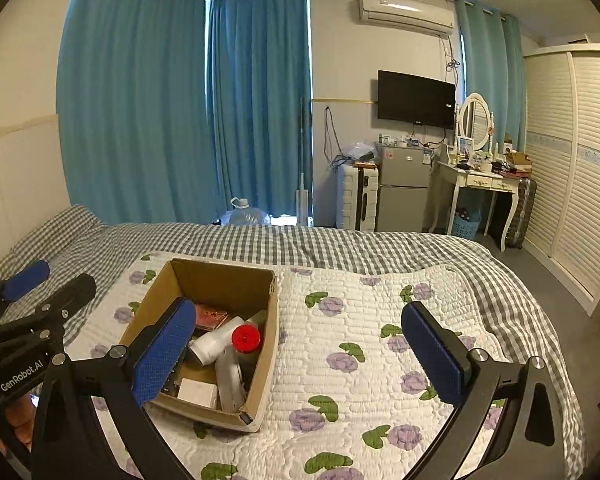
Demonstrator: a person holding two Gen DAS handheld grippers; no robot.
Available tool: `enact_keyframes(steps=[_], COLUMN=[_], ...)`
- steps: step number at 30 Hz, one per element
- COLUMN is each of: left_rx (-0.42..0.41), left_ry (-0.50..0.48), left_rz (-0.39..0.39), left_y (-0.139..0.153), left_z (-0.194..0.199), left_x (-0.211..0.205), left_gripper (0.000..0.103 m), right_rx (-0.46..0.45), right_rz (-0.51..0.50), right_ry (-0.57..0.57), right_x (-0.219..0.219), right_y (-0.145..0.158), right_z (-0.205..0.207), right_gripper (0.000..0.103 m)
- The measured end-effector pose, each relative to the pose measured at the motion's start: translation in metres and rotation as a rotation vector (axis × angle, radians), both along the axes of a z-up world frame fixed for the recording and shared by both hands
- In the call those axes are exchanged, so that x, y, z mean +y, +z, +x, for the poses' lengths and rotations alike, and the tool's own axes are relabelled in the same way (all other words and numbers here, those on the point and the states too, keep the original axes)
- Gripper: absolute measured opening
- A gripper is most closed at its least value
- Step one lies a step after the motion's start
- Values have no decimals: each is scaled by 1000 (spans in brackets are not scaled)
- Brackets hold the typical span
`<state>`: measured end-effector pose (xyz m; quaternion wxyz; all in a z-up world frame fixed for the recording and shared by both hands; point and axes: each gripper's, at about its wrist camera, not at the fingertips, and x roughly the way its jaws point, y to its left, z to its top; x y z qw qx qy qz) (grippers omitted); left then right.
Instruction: Organize rigid objects
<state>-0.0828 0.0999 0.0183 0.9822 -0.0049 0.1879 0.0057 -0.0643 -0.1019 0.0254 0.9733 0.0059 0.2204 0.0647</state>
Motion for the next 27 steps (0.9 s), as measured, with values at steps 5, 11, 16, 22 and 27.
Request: enact_keyframes(steps=[5,11,16,22,27], left_rx=[2,11,19,23,28], left_ry=[-6,-15,-15,-13,-14], left_rz=[-2,-3,4,-3,-9], left_y=[-1,-2,-4,-4,-4], left_z=[-1,1,2,3,3], left_x=[0,-2,-2,-1,1], left_gripper=[85,85,85,85,85], right_rx=[-4,2,10,16,32], right_rz=[4,0,15,5,5], right_ry=[0,1,-5,-12,-16], right_x=[0,2,1,0,0], right_y=[0,1,0,-2,-7], right_z=[0,3,5,8,10], right_gripper=[103,103,103,103,103])
